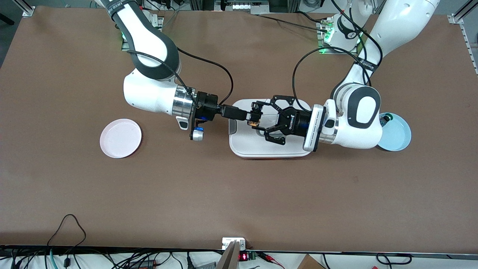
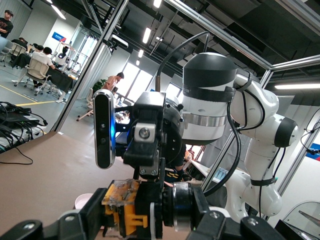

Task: Transfer orange switch to right arm and place
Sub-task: 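Close the right gripper on the orange switch held by the left gripper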

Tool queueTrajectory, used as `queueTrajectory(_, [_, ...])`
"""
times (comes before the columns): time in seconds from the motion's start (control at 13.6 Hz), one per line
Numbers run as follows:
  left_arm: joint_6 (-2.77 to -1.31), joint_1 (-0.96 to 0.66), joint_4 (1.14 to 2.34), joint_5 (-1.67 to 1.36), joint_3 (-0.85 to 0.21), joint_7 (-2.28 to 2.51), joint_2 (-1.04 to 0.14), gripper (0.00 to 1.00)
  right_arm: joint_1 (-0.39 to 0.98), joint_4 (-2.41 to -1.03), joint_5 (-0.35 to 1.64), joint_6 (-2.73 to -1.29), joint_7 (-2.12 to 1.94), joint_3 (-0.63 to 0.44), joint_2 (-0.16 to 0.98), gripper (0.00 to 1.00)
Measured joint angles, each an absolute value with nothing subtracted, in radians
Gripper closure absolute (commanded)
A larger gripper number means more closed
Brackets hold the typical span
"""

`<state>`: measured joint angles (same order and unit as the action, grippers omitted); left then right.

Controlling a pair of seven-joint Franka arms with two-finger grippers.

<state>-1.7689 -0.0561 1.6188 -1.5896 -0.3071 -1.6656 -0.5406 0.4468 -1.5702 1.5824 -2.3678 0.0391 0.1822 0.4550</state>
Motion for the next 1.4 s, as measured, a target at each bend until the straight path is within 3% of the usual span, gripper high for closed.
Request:
queueTrajectory(0.59, [-1.769, -0.057, 1.619, -1.59, -0.313, -1.664, -0.54, 0.65, 0.447, -1.556, 1.583, -2.369, 0.04, 0.18, 0.473, 0.43])
queueTrajectory(1.03, [-1.769, -0.056, 1.619, -1.59, -0.315, -1.664, -0.539, 0.63, 0.448, -1.554, 1.583, -2.369, 0.039, 0.181, 0.477, 0.85])
queueTrajectory(1.4, [-1.77, -0.056, 1.618, -1.592, -0.315, -1.658, -0.538, 0.57, 0.448, -1.552, 1.591, -2.369, 0.051, 0.181, 0.477, 0.99])
